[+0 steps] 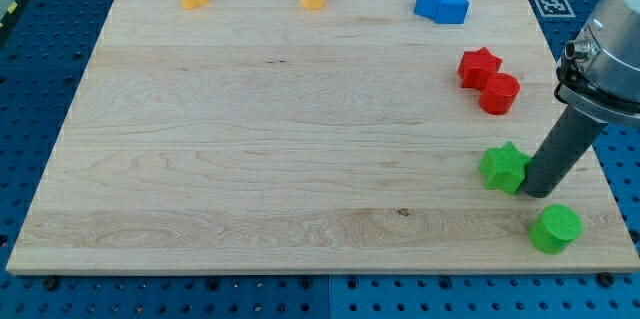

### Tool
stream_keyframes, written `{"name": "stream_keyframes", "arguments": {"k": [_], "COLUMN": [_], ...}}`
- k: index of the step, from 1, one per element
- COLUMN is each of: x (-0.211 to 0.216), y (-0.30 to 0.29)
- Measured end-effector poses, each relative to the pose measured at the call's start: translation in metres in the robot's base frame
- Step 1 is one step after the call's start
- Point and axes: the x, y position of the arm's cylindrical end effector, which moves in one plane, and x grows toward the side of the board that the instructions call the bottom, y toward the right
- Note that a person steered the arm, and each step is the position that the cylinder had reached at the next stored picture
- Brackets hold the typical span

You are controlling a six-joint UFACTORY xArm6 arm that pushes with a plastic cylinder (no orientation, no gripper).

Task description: Place your arm at the center right

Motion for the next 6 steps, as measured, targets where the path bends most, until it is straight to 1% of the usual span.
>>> {"name": "stream_keyframes", "arguments": {"k": [1,2,3,4,6], "x": [-0.016,-0.047,-0.094,-0.134,-0.127], "y": [0.028,0.056,0.07,0.07,0.07]}}
